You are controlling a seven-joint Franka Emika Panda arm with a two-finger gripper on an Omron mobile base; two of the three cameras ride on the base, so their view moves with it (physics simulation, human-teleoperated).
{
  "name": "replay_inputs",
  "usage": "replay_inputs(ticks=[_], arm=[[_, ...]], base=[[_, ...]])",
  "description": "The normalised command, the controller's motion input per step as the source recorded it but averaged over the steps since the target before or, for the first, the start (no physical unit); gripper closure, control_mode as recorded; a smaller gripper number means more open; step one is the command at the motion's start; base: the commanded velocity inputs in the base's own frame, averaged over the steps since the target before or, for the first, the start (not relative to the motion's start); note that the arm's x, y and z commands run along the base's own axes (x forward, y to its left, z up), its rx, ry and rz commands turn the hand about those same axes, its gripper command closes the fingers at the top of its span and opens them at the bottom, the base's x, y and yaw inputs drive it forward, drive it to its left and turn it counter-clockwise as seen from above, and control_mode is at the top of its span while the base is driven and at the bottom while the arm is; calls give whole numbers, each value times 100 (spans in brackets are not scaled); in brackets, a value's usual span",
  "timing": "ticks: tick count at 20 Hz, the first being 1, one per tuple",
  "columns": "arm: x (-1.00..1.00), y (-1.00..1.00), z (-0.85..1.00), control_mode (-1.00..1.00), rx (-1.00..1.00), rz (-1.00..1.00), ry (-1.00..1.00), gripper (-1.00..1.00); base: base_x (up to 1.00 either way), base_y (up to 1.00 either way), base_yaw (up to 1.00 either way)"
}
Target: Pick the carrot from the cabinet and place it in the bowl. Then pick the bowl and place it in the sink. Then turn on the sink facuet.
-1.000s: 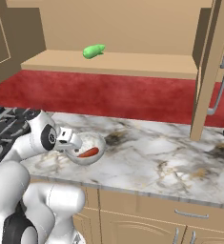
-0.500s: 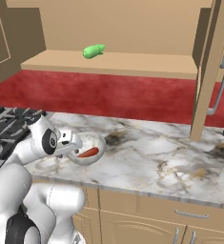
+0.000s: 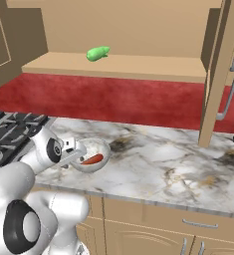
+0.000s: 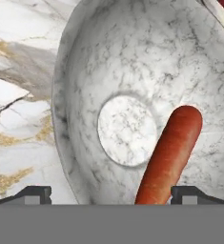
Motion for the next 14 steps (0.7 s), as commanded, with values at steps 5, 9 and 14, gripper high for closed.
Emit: replay_inputs(ticks=[5, 9, 14], arm=[[6, -1, -8, -100, -2, 4, 0, -100], [0, -19, -11, -100, 0, 2, 0, 100], [0, -26, -16, -100, 0, 0, 2, 100]], base=[[0, 0, 0], [0, 0, 0], [0, 0, 0]])
